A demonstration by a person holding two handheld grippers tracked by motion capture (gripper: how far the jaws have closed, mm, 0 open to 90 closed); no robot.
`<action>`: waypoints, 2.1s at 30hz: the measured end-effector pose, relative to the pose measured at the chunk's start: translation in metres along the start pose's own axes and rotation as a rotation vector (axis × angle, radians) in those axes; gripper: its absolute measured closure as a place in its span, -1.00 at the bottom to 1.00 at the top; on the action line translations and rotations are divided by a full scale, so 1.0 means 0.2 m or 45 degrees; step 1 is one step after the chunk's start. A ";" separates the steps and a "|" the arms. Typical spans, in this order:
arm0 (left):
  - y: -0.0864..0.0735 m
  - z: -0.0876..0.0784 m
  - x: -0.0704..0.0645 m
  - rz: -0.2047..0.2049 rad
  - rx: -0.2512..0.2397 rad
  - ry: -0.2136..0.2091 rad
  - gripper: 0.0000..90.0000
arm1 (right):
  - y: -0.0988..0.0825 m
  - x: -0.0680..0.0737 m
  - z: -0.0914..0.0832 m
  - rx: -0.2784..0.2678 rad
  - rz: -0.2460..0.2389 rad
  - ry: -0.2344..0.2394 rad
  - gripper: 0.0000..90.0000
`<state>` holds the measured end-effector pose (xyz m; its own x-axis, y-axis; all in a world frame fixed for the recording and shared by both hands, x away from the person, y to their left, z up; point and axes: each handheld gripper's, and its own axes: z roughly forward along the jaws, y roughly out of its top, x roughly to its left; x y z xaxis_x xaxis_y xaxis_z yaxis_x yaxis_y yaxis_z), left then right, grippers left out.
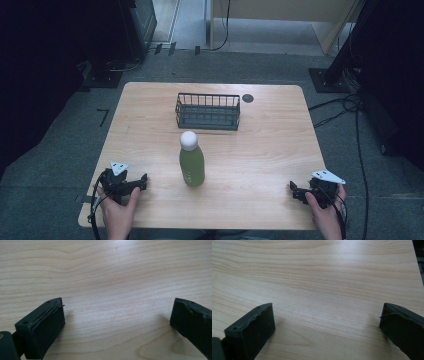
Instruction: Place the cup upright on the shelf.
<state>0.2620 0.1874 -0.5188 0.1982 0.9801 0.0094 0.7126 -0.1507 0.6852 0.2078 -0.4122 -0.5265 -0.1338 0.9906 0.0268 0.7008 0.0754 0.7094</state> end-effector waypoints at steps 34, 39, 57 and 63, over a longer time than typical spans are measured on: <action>0.07 -0.20 -0.36 0.193 -0.161 -0.329 -1.00 | 0.00 0.00 0.00 0.000 0.000 0.000 -1.00; 0.08 -0.22 -0.42 0.225 -0.167 -0.369 -1.00 | 0.00 0.00 0.00 0.000 0.000 0.000 -1.00; 0.12 -0.25 -0.58 0.308 -0.214 -0.475 -1.00 | 0.00 0.00 0.00 0.000 0.000 0.000 -1.00; 0.14 -0.24 -0.62 0.327 -0.216 -0.492 -1.00 | 0.00 0.00 0.00 0.000 0.000 0.000 -1.00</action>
<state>0.2247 0.0669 -0.4646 0.6115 0.7893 -0.0552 0.4945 -0.3268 0.8054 0.2078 -0.4122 -0.5265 -0.1336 0.9907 0.0271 0.7008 0.0751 0.7094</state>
